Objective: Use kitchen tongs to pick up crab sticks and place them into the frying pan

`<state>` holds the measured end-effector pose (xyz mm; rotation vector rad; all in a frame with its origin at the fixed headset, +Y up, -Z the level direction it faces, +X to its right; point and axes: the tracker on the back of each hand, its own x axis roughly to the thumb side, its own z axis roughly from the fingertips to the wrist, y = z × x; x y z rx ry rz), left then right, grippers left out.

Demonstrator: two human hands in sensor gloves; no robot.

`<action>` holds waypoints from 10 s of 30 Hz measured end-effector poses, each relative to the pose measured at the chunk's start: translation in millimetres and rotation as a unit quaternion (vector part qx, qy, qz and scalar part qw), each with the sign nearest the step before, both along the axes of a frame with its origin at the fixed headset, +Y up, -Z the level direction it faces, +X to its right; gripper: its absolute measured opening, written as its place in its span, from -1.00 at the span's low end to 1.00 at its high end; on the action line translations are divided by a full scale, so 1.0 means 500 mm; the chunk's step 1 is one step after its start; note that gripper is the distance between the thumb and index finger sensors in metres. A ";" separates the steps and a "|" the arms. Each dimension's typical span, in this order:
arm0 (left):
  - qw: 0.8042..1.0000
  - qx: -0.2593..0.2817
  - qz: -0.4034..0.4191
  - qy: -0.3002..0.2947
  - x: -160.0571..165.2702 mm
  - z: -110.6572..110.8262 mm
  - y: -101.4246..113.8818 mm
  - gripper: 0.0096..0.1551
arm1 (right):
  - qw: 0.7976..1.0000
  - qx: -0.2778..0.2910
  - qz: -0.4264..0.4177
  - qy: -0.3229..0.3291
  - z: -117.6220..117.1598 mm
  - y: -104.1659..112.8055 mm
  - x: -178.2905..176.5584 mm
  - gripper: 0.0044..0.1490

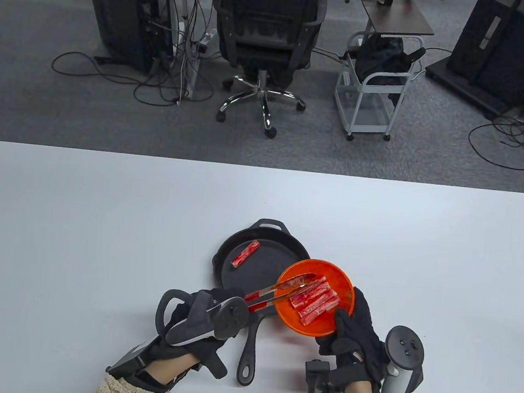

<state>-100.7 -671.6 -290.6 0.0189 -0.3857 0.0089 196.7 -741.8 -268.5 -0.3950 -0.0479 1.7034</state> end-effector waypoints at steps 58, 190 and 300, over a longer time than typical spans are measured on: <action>0.981 0.015 -0.107 0.163 -0.090 -0.099 -0.105 -0.13 | 1.000 -0.007 -0.023 -0.019 0.004 0.001 0.018 -0.17; 0.987 -0.047 -0.039 0.149 -0.107 -0.107 -0.083 -0.12 | 1.000 -0.015 0.015 -0.010 0.005 -0.003 0.006 -0.18; 0.997 0.035 0.064 0.029 -0.050 0.014 0.090 -0.14 | 1.000 -0.016 0.007 -0.008 0.008 0.000 0.005 -0.19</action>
